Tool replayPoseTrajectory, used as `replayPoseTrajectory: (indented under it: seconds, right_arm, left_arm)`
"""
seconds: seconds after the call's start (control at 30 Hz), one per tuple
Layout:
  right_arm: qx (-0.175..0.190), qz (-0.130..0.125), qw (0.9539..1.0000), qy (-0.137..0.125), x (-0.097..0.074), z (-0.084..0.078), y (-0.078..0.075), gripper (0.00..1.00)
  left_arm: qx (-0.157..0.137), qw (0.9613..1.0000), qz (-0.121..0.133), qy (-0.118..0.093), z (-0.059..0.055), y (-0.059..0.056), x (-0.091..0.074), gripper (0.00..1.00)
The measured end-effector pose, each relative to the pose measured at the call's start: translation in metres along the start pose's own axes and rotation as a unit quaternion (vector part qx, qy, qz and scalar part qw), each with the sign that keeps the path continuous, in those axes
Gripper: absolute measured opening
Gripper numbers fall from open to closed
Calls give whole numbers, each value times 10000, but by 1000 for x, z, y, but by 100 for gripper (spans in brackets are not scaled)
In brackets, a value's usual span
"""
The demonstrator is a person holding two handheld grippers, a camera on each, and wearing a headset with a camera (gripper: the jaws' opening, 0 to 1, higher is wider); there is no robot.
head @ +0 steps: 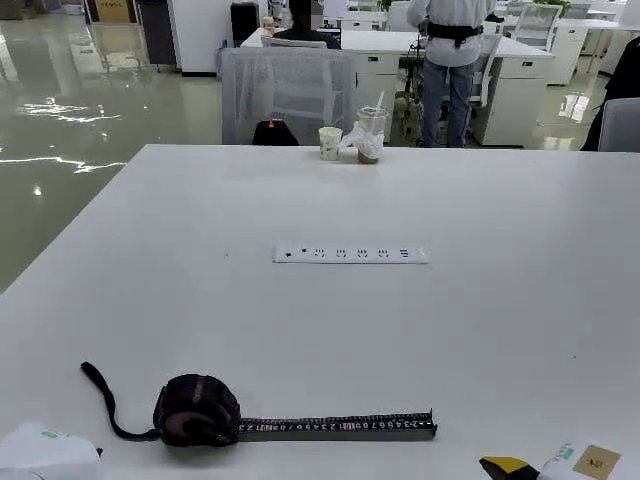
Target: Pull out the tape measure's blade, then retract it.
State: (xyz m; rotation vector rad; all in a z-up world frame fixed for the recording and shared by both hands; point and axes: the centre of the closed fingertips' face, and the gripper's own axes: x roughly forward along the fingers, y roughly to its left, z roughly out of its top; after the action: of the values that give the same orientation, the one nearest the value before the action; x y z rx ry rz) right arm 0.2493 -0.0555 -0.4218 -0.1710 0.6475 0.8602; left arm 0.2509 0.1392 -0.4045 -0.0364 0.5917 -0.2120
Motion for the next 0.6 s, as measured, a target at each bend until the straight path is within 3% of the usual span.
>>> replayPoseTrajectory:
  seconds: [0.6]
  right_arm:
    - [-250, 285, 9992, 124, 12, 0, -18, 90]
  left_arm:
    - [31, 10000, 79, 47, 0, 8, 19, 99]
